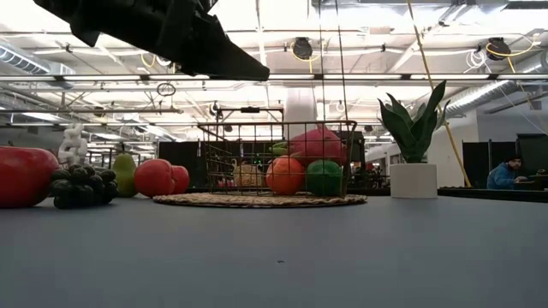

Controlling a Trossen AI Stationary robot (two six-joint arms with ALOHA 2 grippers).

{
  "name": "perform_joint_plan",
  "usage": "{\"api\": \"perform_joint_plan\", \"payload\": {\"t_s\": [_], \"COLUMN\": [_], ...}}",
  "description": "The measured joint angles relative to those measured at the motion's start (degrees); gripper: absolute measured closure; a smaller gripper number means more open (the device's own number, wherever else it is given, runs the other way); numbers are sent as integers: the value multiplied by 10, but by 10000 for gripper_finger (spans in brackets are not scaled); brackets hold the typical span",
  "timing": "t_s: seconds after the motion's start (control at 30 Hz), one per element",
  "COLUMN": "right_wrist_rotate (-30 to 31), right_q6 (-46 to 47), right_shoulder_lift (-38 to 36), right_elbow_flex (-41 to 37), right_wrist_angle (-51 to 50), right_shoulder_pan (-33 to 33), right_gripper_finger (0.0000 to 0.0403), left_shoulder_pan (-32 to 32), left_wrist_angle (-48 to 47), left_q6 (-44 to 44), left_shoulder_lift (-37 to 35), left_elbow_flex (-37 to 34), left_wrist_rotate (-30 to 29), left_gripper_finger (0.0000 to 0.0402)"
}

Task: Build produce basket
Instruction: Put the pear into the gold wire basket

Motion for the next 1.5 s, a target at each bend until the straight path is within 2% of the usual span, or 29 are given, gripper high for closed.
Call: {"api": "perform_joint_plan", "payload": {"t_s": [0.17,0.8,0.93,1.13,1.37,1.5], "right_wrist_rotate": [31,25,2,-5,-5,-5], "right_q6": [-39,-83,-90,-97,-109,-74], "right_shoulder_lift": [0,25,25,25,25,25], "right_elbow_flex": [0,0,0,0,0,0], "right_wrist_angle": [15,39,39,31,29,30], "right_shoulder_pan": [14,17,15,5,-6,-6], "right_gripper_finger": [245,307,334,397,401,395], "left_shoulder_pan": [0,0,0,0,0,0], "left_wrist_angle": [1,2,2,2,2,2], "left_q6": [2,-4,-5,-5,-3,-3], "left_shoulder_lift": [0,0,0,0,0,0], "left_elbow_flex": [0,0,0,0,0,0], "left_wrist_rotate": [14,14,14,14,14,14], "left_gripper_finger": [183,183,183,183,183,183]}}
